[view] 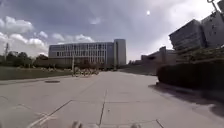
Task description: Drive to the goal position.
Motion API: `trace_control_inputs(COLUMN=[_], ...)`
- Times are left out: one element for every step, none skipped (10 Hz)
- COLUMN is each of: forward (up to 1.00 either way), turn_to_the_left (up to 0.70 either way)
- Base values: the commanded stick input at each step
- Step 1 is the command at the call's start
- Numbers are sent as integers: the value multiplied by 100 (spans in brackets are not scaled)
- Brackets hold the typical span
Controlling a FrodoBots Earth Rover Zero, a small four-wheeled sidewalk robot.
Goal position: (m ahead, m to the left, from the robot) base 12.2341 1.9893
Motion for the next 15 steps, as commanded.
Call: trace_control_inputs(forward=[70, 70, 70, 70, 70, 70, 70, 70, 70, 70, 70, 70, 70, 70, 70], turn_to_the_left=[0, 0, 0, 0, 0, 0, 0, 0, 0, 0, 0, 0, 0, 0, 0])
